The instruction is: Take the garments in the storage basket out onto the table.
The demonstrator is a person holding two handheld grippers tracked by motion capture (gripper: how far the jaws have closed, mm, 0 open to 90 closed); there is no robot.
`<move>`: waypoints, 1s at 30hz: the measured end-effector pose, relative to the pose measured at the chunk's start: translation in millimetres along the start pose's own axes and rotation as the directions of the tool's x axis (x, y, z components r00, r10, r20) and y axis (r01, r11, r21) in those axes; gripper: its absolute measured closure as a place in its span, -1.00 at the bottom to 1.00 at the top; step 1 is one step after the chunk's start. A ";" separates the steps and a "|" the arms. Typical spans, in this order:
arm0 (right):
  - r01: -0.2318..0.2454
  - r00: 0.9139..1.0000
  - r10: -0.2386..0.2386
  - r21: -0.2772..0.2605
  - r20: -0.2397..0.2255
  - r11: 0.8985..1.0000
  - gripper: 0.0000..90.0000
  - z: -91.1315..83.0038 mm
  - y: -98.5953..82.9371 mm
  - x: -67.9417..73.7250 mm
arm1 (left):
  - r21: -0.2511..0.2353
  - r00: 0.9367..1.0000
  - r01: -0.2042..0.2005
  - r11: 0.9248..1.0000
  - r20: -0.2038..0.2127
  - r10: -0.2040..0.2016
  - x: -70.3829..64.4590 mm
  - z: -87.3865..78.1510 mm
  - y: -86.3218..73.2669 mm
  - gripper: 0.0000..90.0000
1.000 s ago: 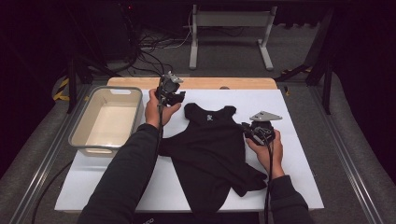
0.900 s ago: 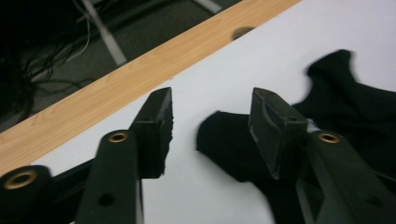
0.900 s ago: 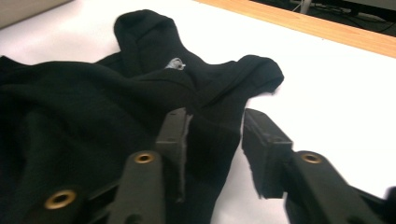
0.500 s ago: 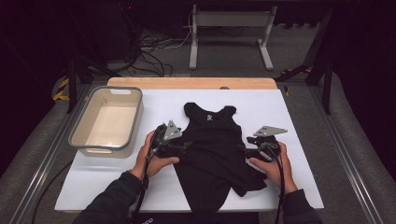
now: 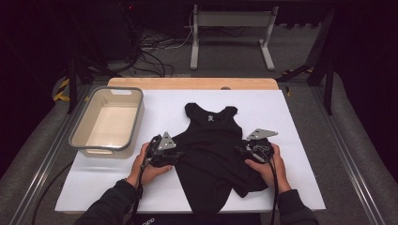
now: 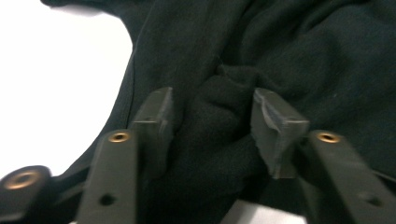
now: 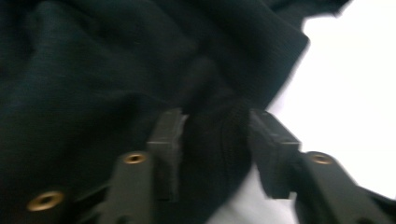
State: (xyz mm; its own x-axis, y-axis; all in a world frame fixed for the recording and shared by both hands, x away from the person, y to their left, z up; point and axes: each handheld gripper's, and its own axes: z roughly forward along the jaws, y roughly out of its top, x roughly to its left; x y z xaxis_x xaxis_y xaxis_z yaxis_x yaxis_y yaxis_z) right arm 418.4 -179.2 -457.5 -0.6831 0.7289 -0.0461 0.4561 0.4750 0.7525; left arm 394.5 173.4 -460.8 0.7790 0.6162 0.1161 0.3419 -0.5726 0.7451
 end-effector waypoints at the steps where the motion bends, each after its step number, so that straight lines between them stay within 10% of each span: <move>1: 0.010 1.000 -0.010 0.000 -0.005 1.000 0.47 -0.1 -0.1 1.2 | 0.002 1.000 -0.008 1.000 0.025 0.008 -0.3 -0.2 -0.2 0.30; 6: 0.022 1.000 -0.022 0.009 -0.001 1.000 0.84 -4.5 -0.3 2.7 | 0.018 0.999 -0.015 1.000 0.050 0.014 0.0 -3.7 0.5 0.80; 13: -0.011 0.992 0.021 -0.075 0.128 0.997 0.85 -39.5 3.0 -6.7 | 0.002 0.999 -0.038 0.999 0.034 0.037 -3.9 -20.2 6.1 0.86; 20: -0.064 0.961 0.120 -0.224 0.247 0.973 0.84 -81.5 7.8 -17.8 | -0.076 0.999 -0.035 0.997 0.019 0.036 -6.0 -44.0 15.7 0.87; 27: -0.092 0.958 0.138 -0.188 0.252 0.978 0.33 -61.5 2.7 -15.7 | -0.075 1.000 -0.021 0.997 -0.014 0.021 -2.6 -49.9 14.9 0.87; 30: -0.084 0.969 0.128 -0.211 0.209 0.974 0.24 -63.6 2.7 -12.8 | -0.077 0.999 -0.015 0.997 -0.047 0.011 -0.5 -54.3 16.1 0.87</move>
State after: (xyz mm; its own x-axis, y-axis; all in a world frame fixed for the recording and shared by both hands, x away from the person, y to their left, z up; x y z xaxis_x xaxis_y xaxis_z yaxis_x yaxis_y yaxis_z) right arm 392.1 -218.6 -413.1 -0.4846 0.8706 -0.0853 0.3811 0.2979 0.8752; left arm 371.1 193.2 -413.2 0.7573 0.6345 0.1548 0.2889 -0.5380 0.7919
